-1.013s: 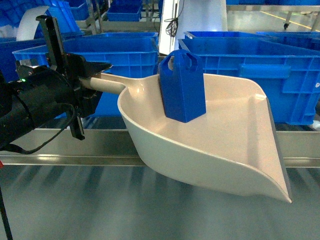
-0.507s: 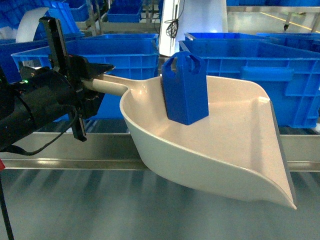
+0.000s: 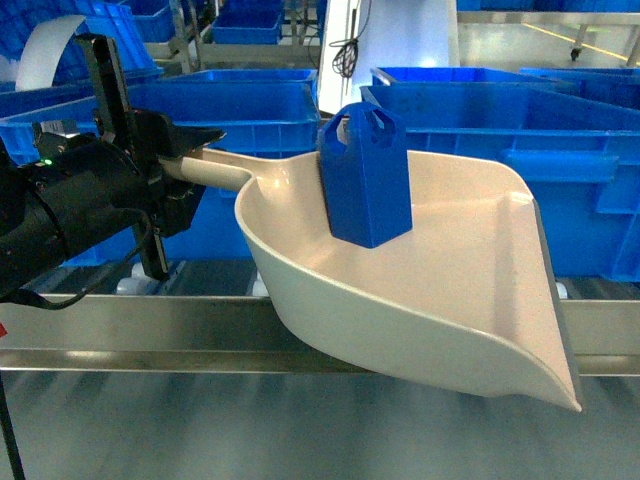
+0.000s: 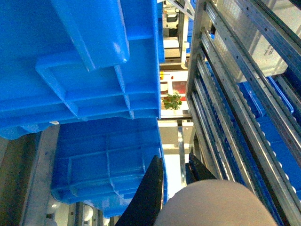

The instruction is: Place part in tray to right shelf

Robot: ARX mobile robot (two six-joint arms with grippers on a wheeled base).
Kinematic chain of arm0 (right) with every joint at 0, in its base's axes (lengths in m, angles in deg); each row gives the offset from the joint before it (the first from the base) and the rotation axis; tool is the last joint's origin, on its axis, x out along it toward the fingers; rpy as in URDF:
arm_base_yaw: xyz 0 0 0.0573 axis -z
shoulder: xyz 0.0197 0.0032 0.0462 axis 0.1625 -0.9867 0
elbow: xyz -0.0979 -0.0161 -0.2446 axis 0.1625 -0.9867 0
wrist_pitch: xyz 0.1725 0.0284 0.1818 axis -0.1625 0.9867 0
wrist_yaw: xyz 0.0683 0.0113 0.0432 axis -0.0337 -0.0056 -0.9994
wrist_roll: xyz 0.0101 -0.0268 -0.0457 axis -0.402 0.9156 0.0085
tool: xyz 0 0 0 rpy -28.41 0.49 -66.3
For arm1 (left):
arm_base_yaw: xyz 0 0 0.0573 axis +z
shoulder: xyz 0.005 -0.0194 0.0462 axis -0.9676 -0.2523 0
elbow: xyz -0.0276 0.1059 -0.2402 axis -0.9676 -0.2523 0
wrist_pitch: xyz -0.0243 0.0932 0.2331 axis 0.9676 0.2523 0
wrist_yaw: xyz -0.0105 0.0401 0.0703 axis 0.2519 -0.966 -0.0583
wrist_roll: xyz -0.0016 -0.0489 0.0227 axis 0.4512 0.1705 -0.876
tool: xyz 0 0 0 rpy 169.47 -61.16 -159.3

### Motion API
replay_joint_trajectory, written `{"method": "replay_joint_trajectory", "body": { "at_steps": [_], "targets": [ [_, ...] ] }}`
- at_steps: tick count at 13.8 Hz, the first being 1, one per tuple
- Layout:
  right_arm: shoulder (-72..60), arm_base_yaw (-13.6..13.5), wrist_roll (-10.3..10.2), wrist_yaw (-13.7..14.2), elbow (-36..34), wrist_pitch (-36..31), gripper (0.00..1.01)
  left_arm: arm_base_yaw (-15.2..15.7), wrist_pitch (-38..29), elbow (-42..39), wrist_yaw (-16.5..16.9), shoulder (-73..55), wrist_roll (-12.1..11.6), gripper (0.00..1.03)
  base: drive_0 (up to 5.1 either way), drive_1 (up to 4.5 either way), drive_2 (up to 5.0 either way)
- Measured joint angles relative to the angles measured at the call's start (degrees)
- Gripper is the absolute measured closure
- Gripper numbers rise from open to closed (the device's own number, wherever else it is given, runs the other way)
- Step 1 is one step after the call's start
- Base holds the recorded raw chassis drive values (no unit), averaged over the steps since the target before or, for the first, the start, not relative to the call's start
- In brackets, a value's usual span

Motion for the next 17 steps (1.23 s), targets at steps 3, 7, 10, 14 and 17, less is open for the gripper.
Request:
{"method": "replay_joint_trajectory", "body": {
  "at_steps": [3, 7, 10, 14, 17],
  "targets": [
    [0.0, 0.0, 0.0, 0.0, 0.0, 0.0, 0.03, 0.0, 0.0, 0.0, 0.0, 0.0, 0.0, 0.9, 0.0, 0.0, 0.0],
    [0.0, 0.0, 0.0, 0.0, 0.0, 0.0, 0.03, 0.0, 0.0, 0.0, 0.0, 0.0, 0.0, 0.9, 0.0, 0.0, 0.0],
    [0.0, 0.0, 0.0, 0.0, 0.0, 0.0, 0.03, 0.0, 0.0, 0.0, 0.0, 0.0, 0.0, 0.9, 0.0, 0.0, 0.0],
    [0.0, 0.0, 0.0, 0.0, 0.0, 0.0, 0.03, 0.0, 0.0, 0.0, 0.0, 0.0, 0.0, 0.9, 0.0, 0.0, 0.0],
    [0.0, 0.0, 0.0, 0.0, 0.0, 0.0, 0.03, 0.0, 0.0, 0.0, 0.0, 0.0, 0.0, 0.9, 0.0, 0.0, 0.0]
  ]
}}
